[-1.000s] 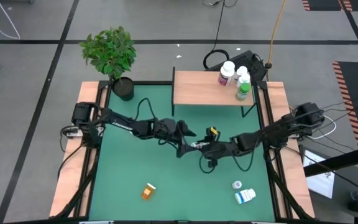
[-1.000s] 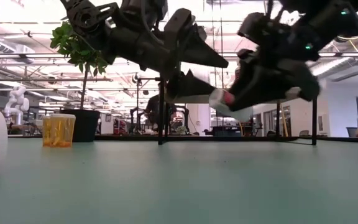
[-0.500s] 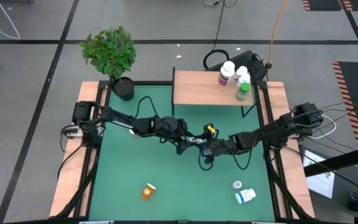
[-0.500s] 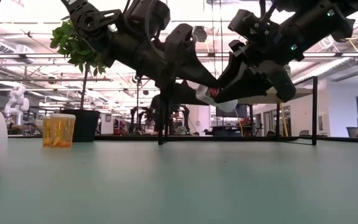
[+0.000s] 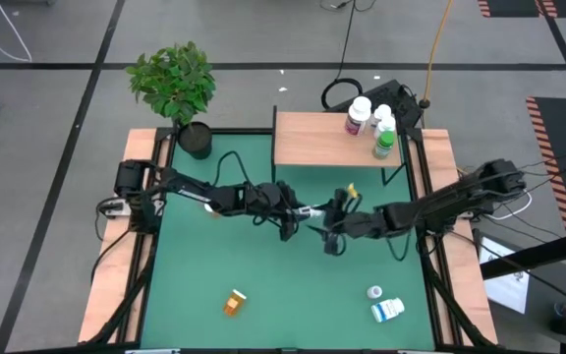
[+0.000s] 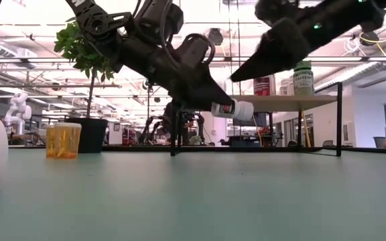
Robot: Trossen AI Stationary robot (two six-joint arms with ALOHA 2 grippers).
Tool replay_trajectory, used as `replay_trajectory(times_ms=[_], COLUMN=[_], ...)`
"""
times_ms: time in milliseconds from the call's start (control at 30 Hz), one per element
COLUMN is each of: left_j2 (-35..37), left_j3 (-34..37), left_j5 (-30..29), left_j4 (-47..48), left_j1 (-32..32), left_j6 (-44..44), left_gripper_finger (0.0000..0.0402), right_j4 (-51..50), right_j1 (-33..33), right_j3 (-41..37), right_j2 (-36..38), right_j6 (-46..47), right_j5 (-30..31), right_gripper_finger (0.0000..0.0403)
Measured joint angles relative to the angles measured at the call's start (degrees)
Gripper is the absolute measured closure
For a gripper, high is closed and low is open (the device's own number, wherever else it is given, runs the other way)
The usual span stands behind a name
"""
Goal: Pick and place medicine bottles onto shelf by color
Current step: Put the black pill bottle on the shelf
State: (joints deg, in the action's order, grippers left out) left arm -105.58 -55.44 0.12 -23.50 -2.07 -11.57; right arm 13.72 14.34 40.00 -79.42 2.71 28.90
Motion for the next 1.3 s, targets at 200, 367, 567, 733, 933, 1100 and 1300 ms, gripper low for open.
replay_trajectory(times_ms=[200, 367, 567, 733, 933, 1100, 1300], left_j2=[0.0, 0.0, 0.0, 0.0, 0.0, 0.1, 0.1], left_j3=[0.0, 0.0, 0.0, 0.0, 0.0, 0.0, 0.0], left_j5=[0.4, 5.1, 6.6, 4.5, 4.3, 4.3, 4.3], left_j4=[-2.3, -7.0, -14.2, -17.0, -18.5, -18.7, -18.5], left_j1=[0.2, 1.0, 3.9, 5.0, 5.0, 5.0, 5.0], left_j6=[3.9, 7.6, 13.9, 16.8, 16.0, 15.5, 15.3], left_gripper_finger=[0.0252, 0.0252, 0.0252, 0.0252, 0.0252, 0.0252, 0.0252], right_j4=[19.3, 28.2, 41.6, 44.8, 46.9, 46.5, 47.7], right_j1=[0.0, -0.2, 0.0, 0.0, 0.0, 0.0, 0.0], right_j3=[-15.2, -27.5, -33.7, -33.4, -29.4, -27.0, -26.2], right_j2=[12.8, 19.8, 19.5, 17.6, 14.1, 10.7, 8.0], right_j6=[5.8, 11.3, 14.5, 11.9, 8.9, 7.4, 6.9], right_j5=[-4.0, -3.4, -9.4, -10.8, -15.9, -17.1, -14.4], right_gripper_finger=[0.0126, 0.0130, 0.0136, 0.0137, 0.0137, 0.0138, 0.0163])
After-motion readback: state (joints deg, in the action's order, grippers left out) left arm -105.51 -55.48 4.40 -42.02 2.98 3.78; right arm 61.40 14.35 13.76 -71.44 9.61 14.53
